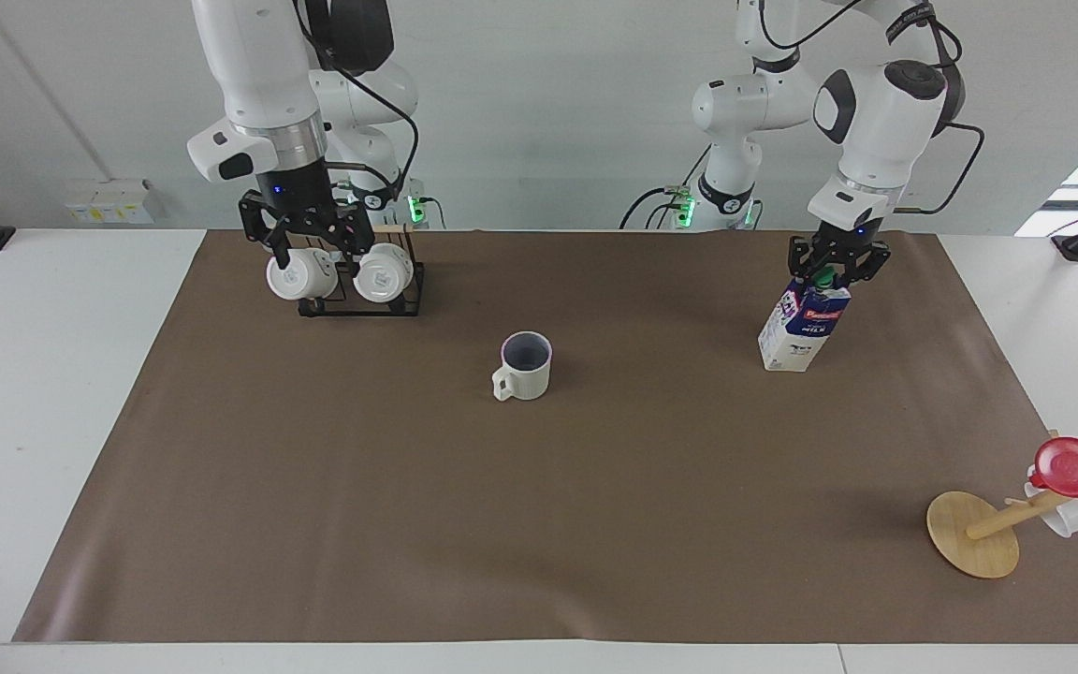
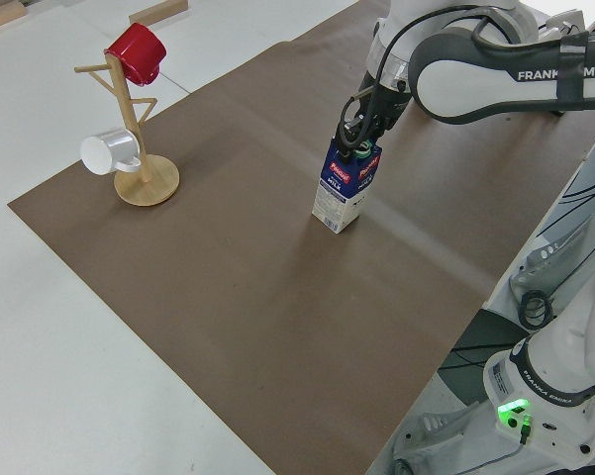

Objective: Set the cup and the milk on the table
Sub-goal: 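Set the mug down, open the right gripper and withdraw it, then lift the milk carton with the left gripper and carry it beside the mug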

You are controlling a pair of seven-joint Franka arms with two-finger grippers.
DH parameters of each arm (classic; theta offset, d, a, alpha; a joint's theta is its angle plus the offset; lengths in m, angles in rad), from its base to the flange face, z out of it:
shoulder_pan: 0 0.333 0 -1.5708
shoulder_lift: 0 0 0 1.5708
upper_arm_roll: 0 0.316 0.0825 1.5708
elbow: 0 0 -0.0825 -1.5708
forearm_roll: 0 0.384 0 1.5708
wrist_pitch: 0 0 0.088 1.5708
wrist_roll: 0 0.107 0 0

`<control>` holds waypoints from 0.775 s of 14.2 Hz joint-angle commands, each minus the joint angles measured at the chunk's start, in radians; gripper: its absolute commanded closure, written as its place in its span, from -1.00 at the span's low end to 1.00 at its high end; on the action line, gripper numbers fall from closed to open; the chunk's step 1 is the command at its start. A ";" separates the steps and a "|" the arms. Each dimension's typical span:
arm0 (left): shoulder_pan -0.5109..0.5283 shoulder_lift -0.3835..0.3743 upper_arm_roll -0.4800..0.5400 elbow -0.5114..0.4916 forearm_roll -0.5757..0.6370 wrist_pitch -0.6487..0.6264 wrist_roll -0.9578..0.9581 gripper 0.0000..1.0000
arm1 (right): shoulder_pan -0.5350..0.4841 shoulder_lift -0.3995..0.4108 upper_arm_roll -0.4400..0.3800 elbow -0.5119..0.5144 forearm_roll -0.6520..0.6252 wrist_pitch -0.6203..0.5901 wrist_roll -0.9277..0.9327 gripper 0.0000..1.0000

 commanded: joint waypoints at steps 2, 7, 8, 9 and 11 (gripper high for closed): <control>-0.004 0.008 0.009 0.002 0.004 0.003 0.010 -0.14 | -0.016 -0.006 -0.043 0.098 0.029 -0.132 -0.088 -1.00; -0.013 0.033 0.007 0.098 0.004 -0.080 -0.020 -0.05 | -0.015 -0.035 -0.093 0.106 0.044 -0.172 -0.162 -1.00; -0.014 0.043 0.004 0.133 0.004 -0.115 -0.039 -0.05 | -0.016 -0.036 -0.093 0.098 0.046 -0.179 -0.163 -1.00; -0.017 0.053 -0.006 0.162 0.004 -0.141 -0.063 -0.05 | -0.018 -0.034 -0.093 0.098 0.046 -0.182 -0.163 -1.00; -0.031 0.060 -0.025 0.189 0.004 -0.167 -0.117 -0.05 | -0.021 -0.025 -0.097 0.109 0.045 -0.186 -0.195 -1.00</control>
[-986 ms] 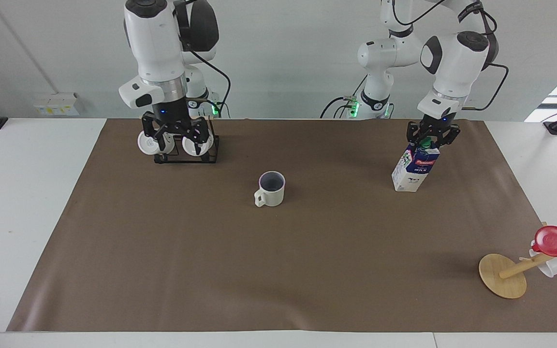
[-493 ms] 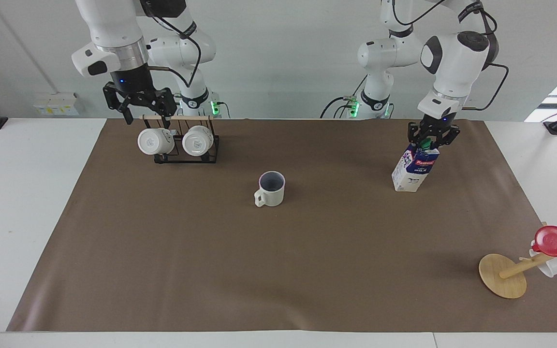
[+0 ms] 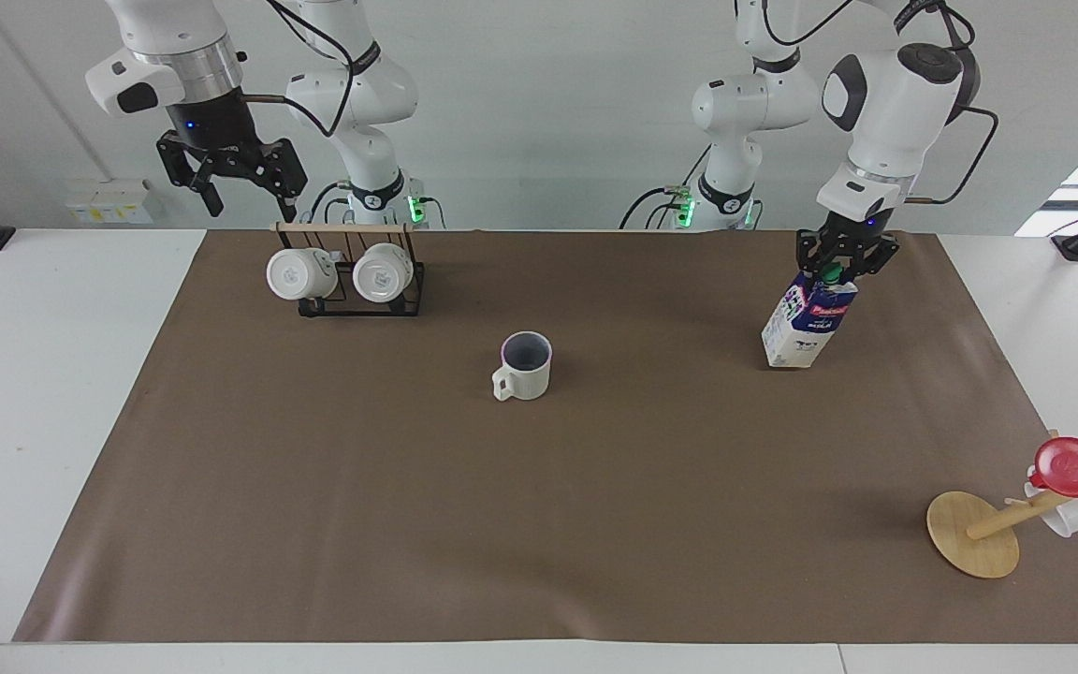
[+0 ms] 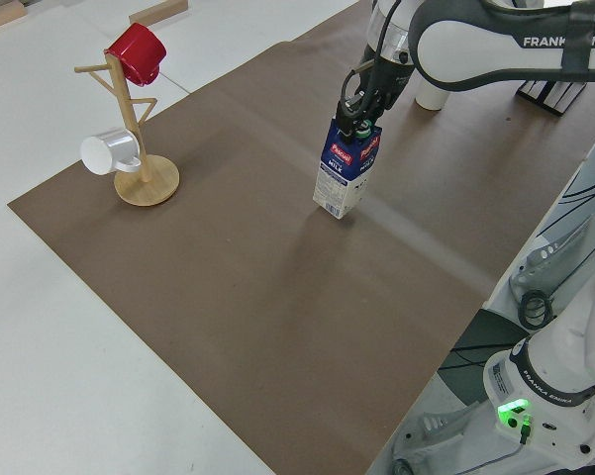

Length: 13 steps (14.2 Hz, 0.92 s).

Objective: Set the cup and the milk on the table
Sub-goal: 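Lift the milk carton with the left gripper and carry it beside the mug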

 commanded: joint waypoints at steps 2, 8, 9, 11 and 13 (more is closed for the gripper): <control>-0.065 0.036 -0.016 0.071 0.004 -0.053 -0.132 -0.03 | -0.026 0.003 -0.007 0.001 0.031 -0.034 -0.091 -1.00; -0.162 0.118 -0.018 0.211 0.004 -0.133 -0.300 -0.02 | -0.061 -0.011 -0.014 -0.039 0.033 -0.038 -0.096 -1.00; -0.182 0.141 -0.018 0.243 0.004 -0.135 -0.327 -0.02 | -0.063 -0.009 -0.014 -0.033 0.031 -0.053 -0.096 -1.00; -0.225 0.184 -0.018 0.312 0.004 -0.161 -0.386 -0.02 | -0.061 -0.009 -0.011 -0.009 0.016 -0.064 -0.096 -1.00; -0.277 0.223 -0.016 0.372 0.004 -0.184 -0.441 -0.02 | -0.061 0.000 -0.007 0.020 0.016 -0.072 -0.096 -1.00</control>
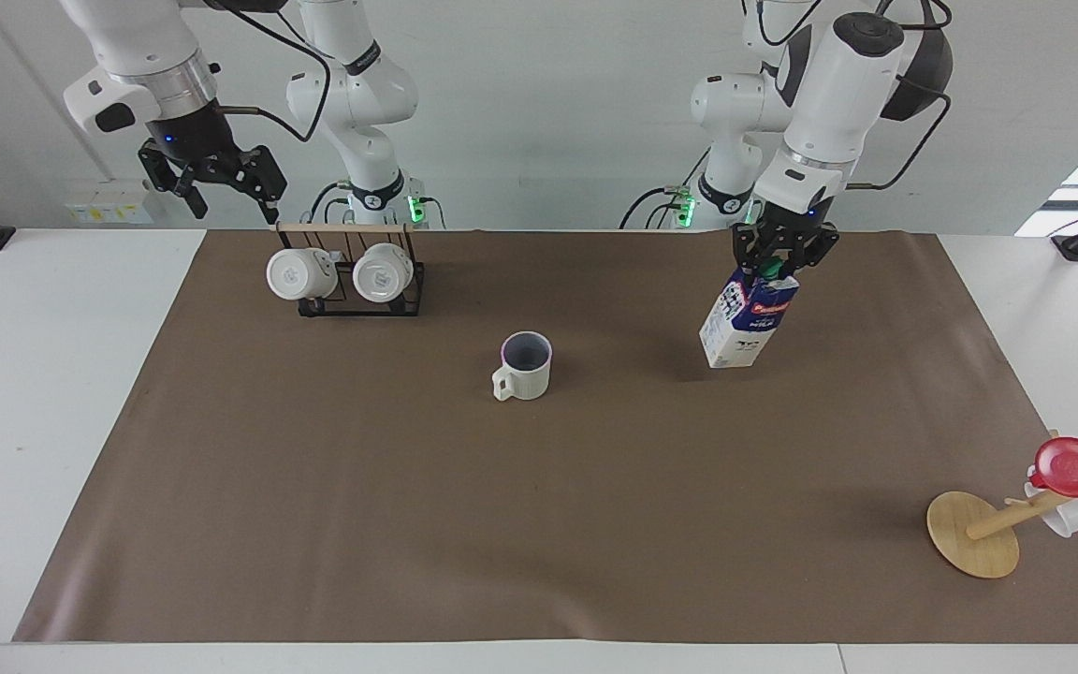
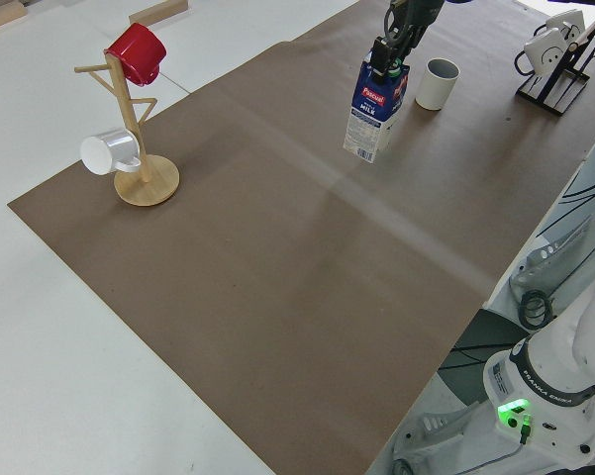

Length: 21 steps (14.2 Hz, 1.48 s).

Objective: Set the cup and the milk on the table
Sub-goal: 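Lift the milk carton with the left gripper and carry it beside the mug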

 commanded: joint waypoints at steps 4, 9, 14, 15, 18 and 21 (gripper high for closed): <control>-0.144 0.114 0.013 0.150 0.006 -0.062 -0.162 -0.02 | -0.003 -0.009 0.018 0.028 0.002 -0.032 -0.042 -1.00; -0.230 0.181 0.013 0.204 0.018 -0.043 -0.248 -0.02 | -0.011 -0.013 0.014 0.018 0.003 -0.027 -0.111 -1.00; -0.292 0.237 0.013 0.206 0.061 0.012 -0.360 -0.02 | -0.012 -0.026 0.009 0.002 0.011 -0.027 -0.112 -1.00; -0.298 0.246 0.013 0.206 0.066 0.026 -0.369 -0.02 | -0.012 -0.024 0.011 0.003 0.017 -0.025 -0.111 -1.00; -0.328 0.287 0.013 0.206 0.132 0.066 -0.437 -0.02 | -0.008 -0.024 0.011 0.002 0.019 -0.050 -0.109 -1.00; -0.352 0.317 0.013 0.222 0.141 0.081 -0.462 -0.02 | -0.008 -0.024 0.012 0.002 0.020 -0.051 -0.106 -1.00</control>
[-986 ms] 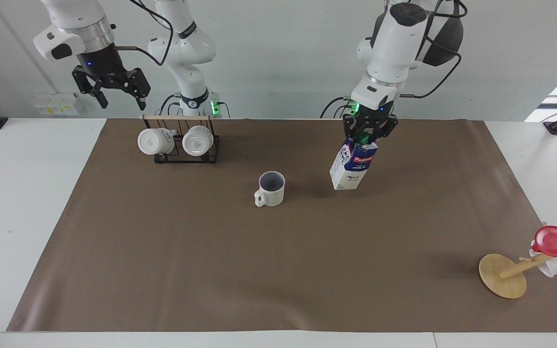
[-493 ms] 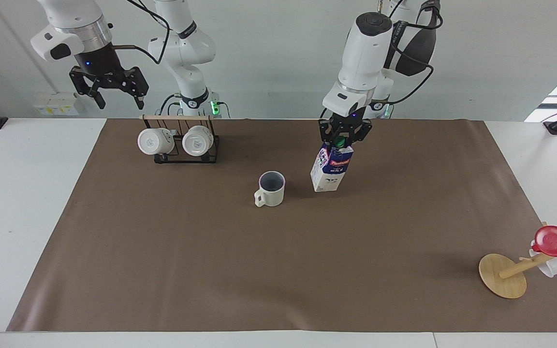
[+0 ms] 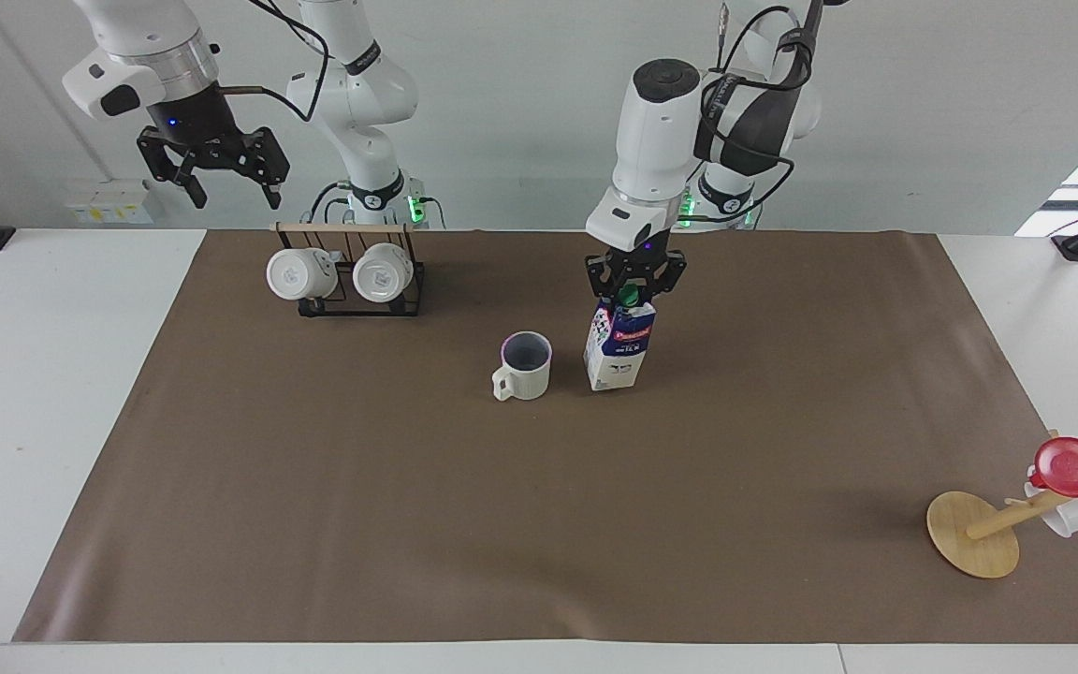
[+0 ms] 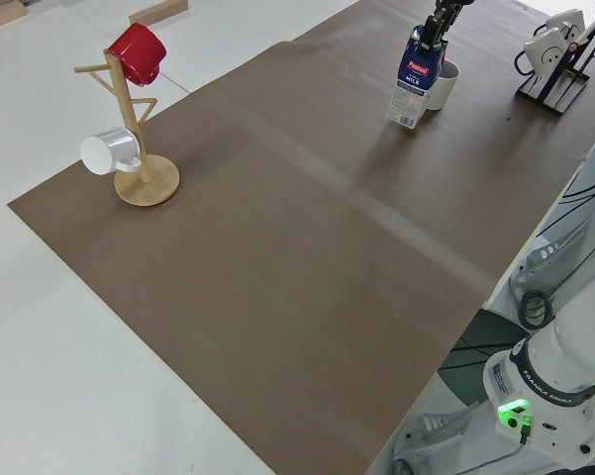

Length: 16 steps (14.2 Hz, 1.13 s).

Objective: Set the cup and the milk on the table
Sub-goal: 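Lift the milk carton with the left gripper and carry it beside the mug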

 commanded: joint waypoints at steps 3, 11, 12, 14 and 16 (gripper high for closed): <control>-0.031 0.069 0.016 0.068 0.032 0.027 -0.055 -0.02 | -0.007 -0.018 0.003 -0.016 0.019 -0.011 -0.023 -1.00; -0.037 0.082 0.015 0.068 0.059 0.059 -0.098 -0.15 | -0.006 -0.020 0.000 -0.030 0.019 -0.020 -0.012 -1.00; -0.037 0.080 0.015 0.066 0.059 0.061 -0.100 -0.36 | -0.004 -0.019 0.000 -0.027 0.011 -0.019 -0.012 -1.00; -0.039 0.080 0.015 0.062 0.061 0.065 -0.100 -0.45 | -0.004 -0.017 0.000 -0.027 0.010 -0.016 -0.012 -1.00; -0.039 0.082 0.015 0.054 0.062 0.064 -0.098 -0.46 | -0.006 -0.019 0.000 -0.029 0.010 -0.013 -0.012 -1.00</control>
